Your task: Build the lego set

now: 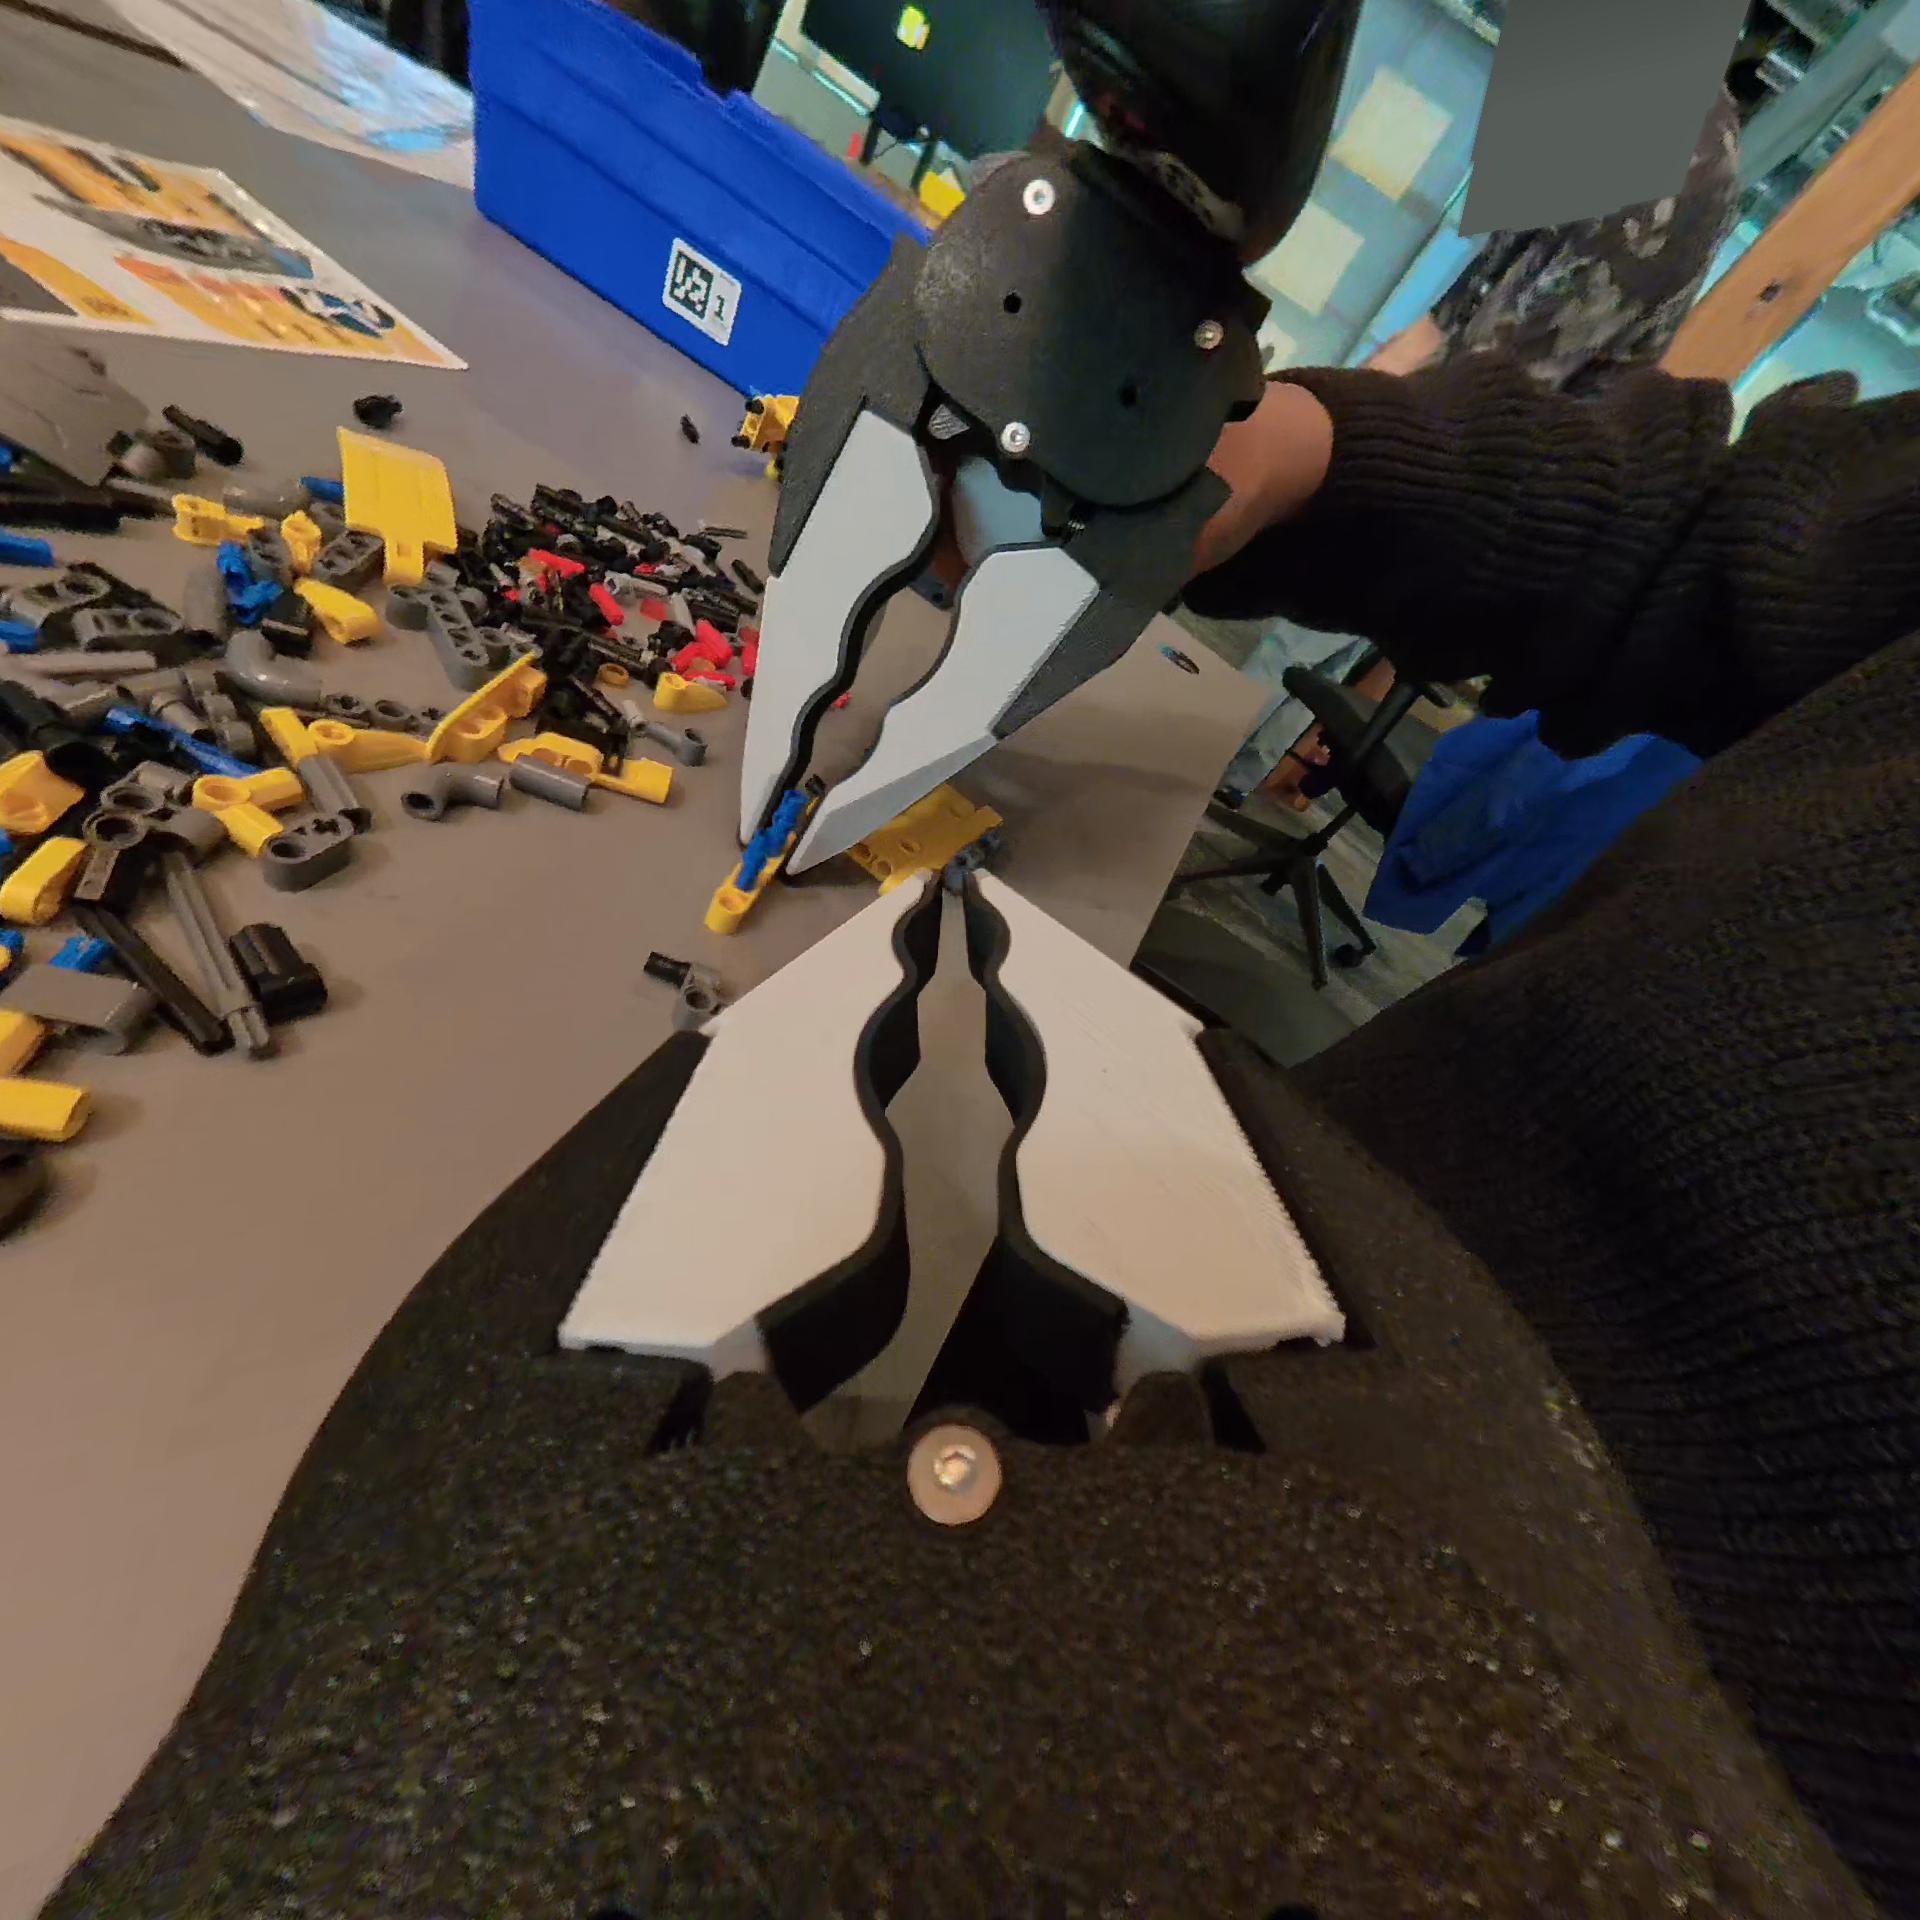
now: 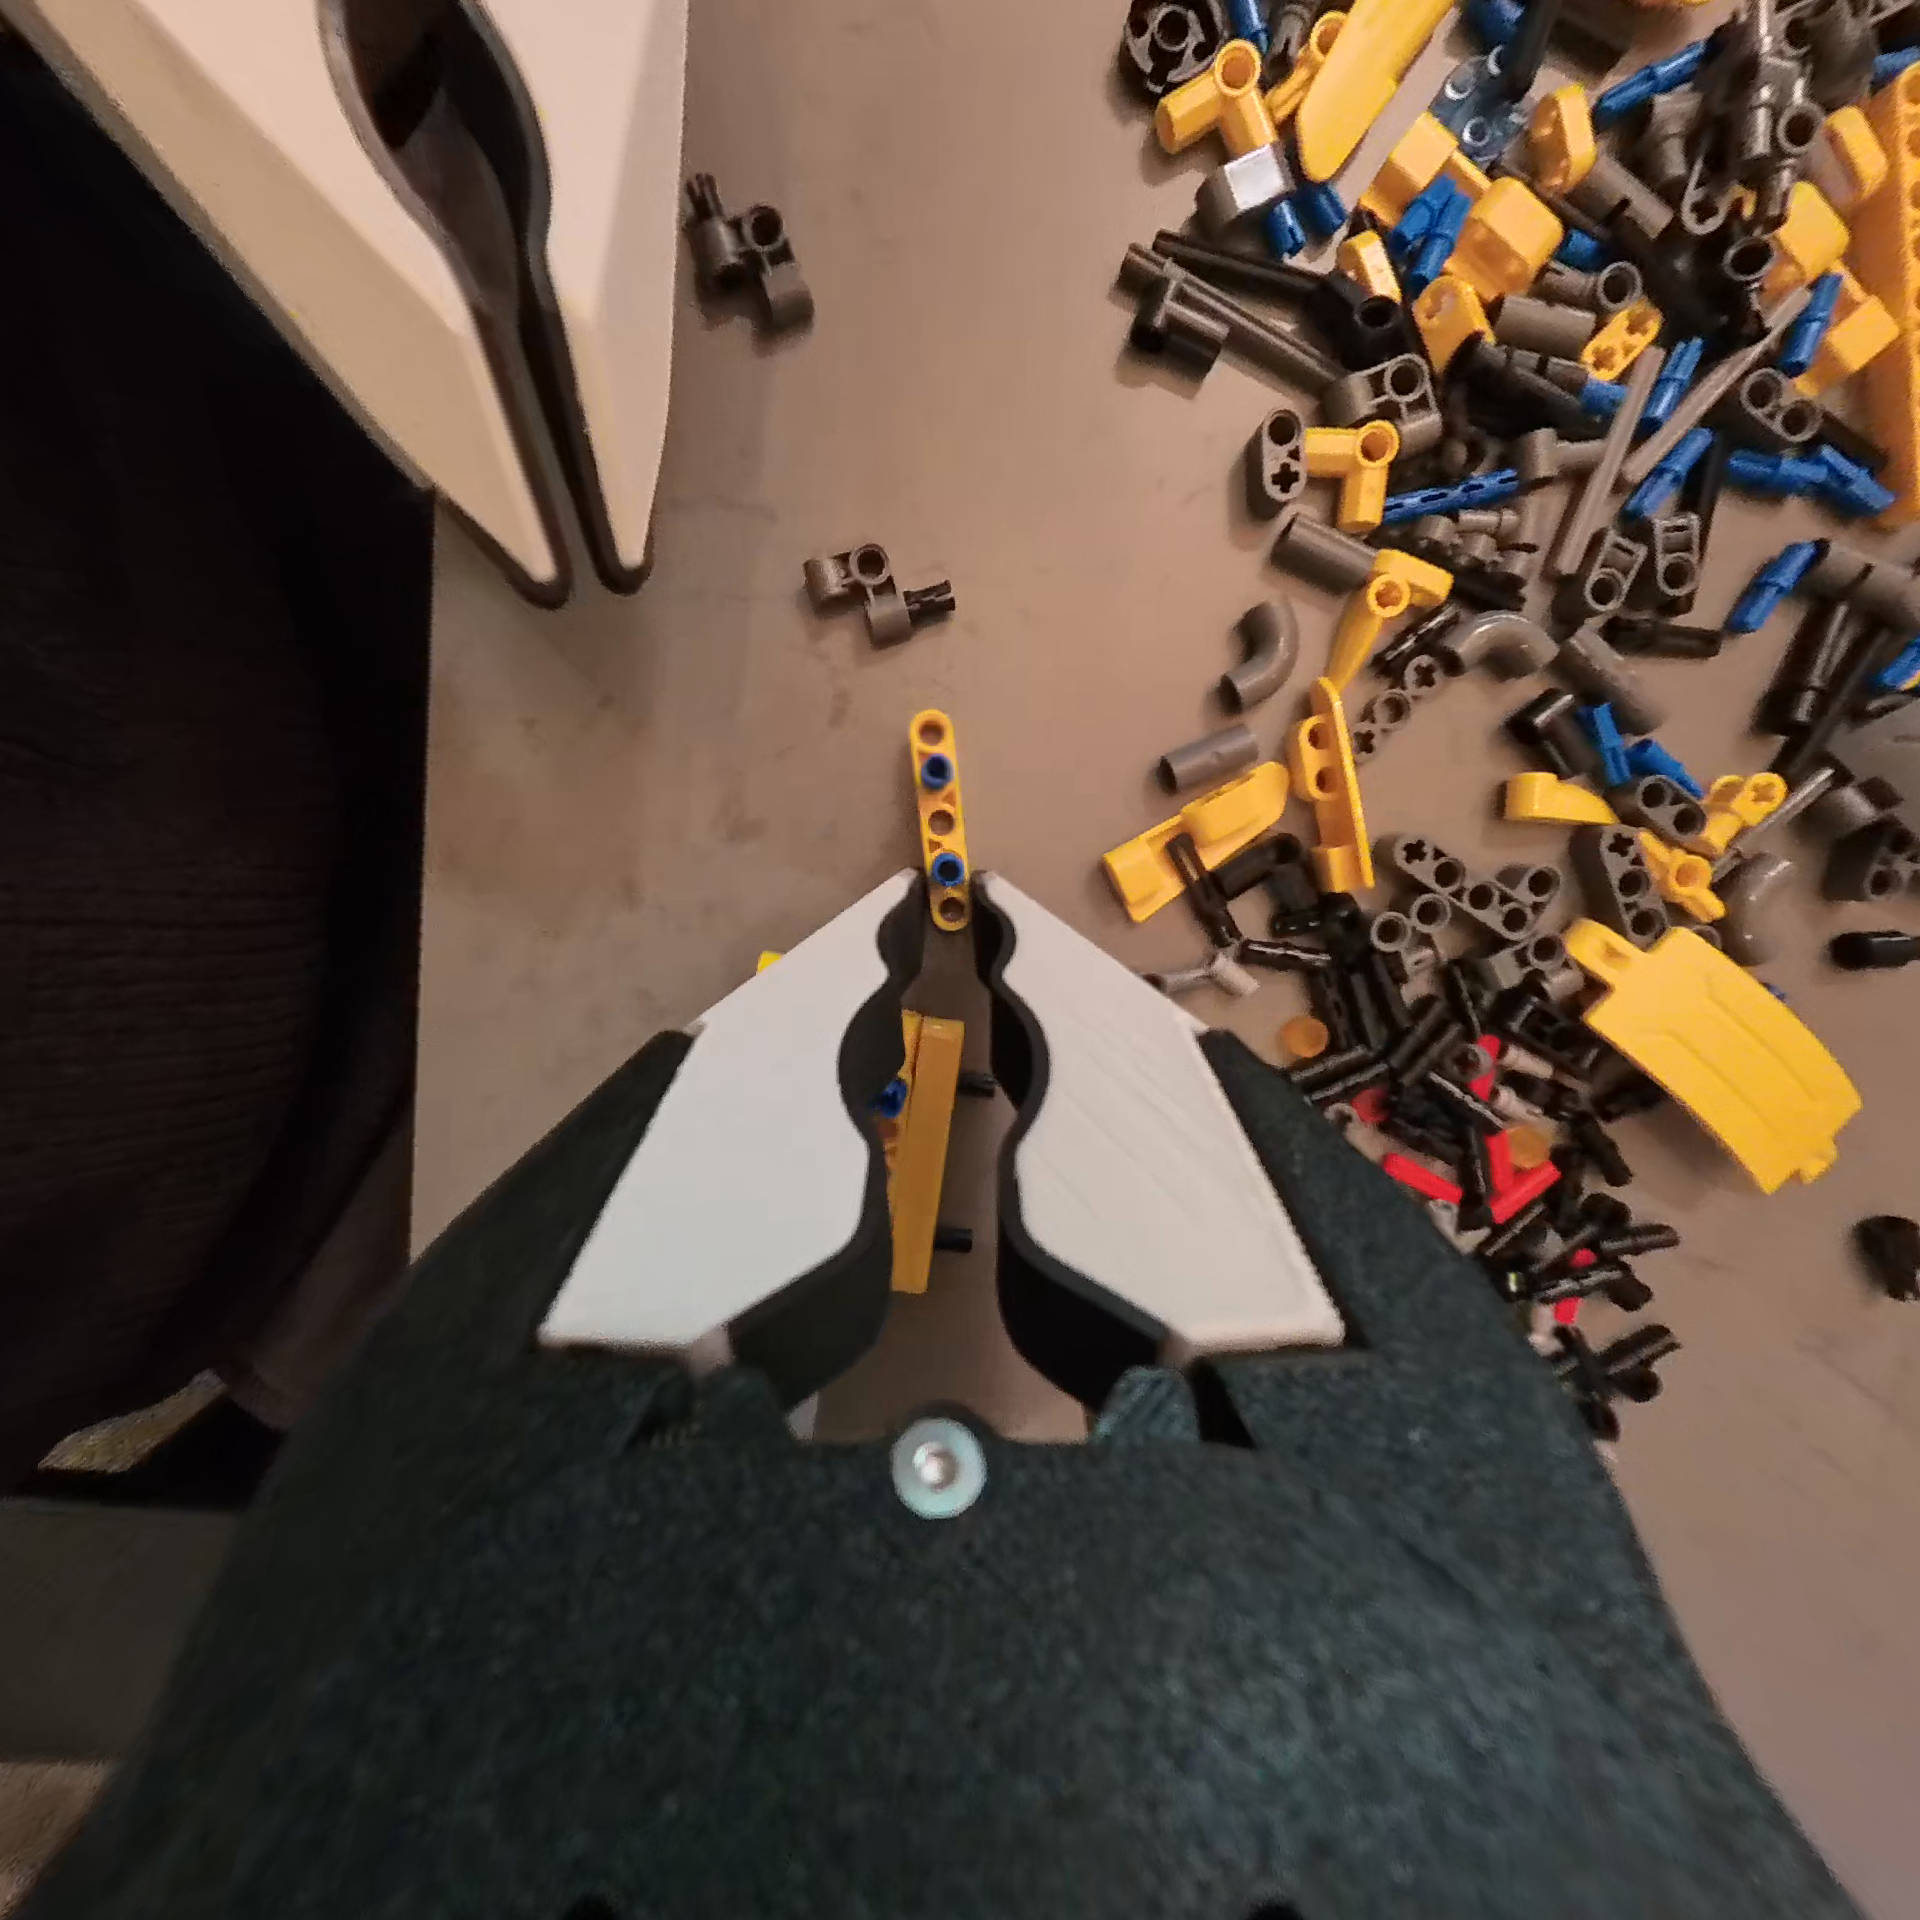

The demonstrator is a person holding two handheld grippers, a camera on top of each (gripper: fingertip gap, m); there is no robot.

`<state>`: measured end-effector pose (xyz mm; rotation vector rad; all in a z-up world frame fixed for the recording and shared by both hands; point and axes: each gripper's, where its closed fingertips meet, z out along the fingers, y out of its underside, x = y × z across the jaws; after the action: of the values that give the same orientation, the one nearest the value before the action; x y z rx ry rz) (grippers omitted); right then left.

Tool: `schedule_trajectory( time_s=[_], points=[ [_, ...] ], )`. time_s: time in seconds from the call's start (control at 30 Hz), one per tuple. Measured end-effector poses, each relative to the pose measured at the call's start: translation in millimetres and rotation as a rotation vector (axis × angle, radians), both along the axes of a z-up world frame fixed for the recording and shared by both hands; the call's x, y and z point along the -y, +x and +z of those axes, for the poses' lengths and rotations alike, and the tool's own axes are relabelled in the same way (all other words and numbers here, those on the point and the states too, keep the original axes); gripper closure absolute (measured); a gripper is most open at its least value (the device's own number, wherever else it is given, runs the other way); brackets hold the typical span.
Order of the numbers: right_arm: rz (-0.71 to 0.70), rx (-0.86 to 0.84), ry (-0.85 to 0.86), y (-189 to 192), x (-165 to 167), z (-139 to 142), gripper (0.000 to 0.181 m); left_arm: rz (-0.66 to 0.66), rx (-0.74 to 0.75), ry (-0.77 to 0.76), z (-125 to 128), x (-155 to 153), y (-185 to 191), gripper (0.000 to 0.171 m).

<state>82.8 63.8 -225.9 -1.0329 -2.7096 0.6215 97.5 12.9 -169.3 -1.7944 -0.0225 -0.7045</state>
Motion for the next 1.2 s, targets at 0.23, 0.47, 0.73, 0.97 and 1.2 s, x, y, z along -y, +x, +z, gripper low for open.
schedule_trajectory(
  time_s=[0.23,0.47,0.73,0.97,1.2],
  points=[
    [-0.014,-0.307,0.050,-4.8,1.8,24.1,0.174,0.078,-0.068,0.023,10.7,-5.4,-5.8,0.154],
    [0.027,-0.761,0.322,-29.3,-26.3,79.7,0.174,0.151,-0.211,0.067,38.9,-21.8,-33.1,0.141],
    [0.028,-1.243,0.585,-69.5,-60.3,140.5,0.174,0.230,-0.387,0.166,84.8,-74.9,-79.8,0.136],
    [0.020,-1.235,0.626,-65.4,-63.5,124.0,0.175,0.136,-0.377,0.255,83.4,-93.5,-81.4,0.131],
    [0.016,-1.208,0.686,-66.1,-65.1,116.0,0.174,0.090,-0.404,0.229,65.1,-95.8,-72.9,0.131]
  ],
)
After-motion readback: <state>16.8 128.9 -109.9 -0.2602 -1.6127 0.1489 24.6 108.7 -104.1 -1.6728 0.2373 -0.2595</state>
